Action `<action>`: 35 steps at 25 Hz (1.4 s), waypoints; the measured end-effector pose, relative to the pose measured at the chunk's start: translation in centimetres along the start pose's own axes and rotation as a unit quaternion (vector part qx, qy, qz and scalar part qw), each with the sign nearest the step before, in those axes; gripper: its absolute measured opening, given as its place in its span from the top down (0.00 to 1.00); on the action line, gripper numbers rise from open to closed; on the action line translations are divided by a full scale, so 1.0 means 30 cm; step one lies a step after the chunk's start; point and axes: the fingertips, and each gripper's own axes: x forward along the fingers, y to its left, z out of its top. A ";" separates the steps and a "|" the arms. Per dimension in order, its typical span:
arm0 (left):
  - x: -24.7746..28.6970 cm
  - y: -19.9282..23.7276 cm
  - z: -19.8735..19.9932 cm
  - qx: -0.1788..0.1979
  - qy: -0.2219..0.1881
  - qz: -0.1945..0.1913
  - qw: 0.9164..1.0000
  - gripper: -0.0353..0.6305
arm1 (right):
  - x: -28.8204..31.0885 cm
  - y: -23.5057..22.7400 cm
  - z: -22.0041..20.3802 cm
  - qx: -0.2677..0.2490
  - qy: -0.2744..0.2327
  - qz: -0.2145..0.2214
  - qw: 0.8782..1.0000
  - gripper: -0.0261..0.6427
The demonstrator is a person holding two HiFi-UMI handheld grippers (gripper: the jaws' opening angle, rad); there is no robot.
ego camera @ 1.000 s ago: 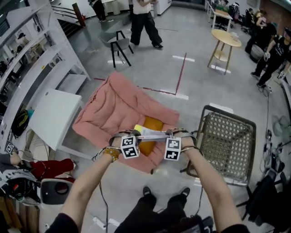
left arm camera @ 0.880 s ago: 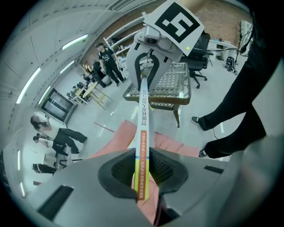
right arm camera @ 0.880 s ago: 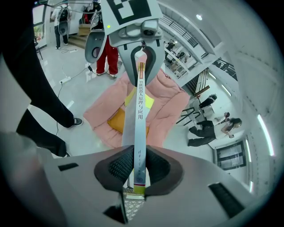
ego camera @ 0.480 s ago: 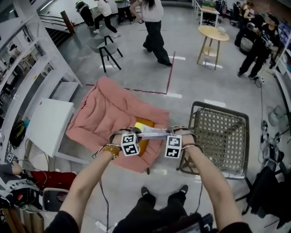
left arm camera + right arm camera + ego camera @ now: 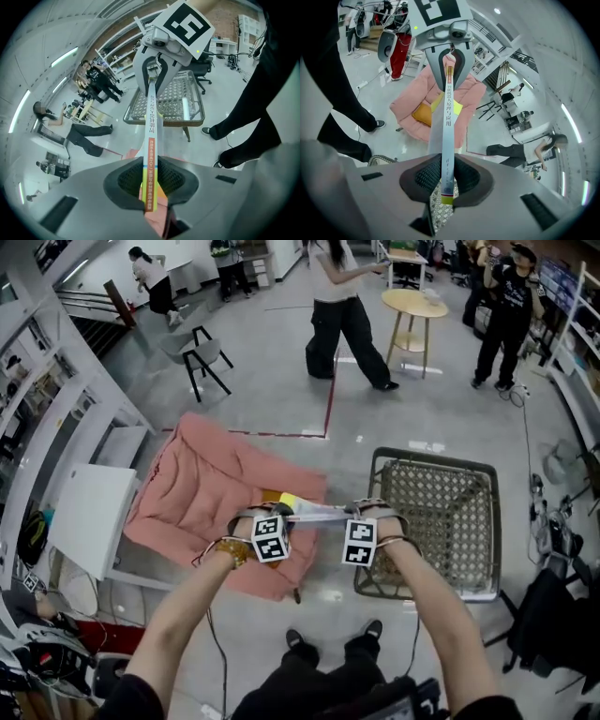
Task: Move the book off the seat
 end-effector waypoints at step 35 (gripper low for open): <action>0.130 0.031 0.606 0.050 -0.038 0.000 0.998 0.84 | -0.227 -0.022 -0.576 0.040 0.042 -0.026 0.998 0.86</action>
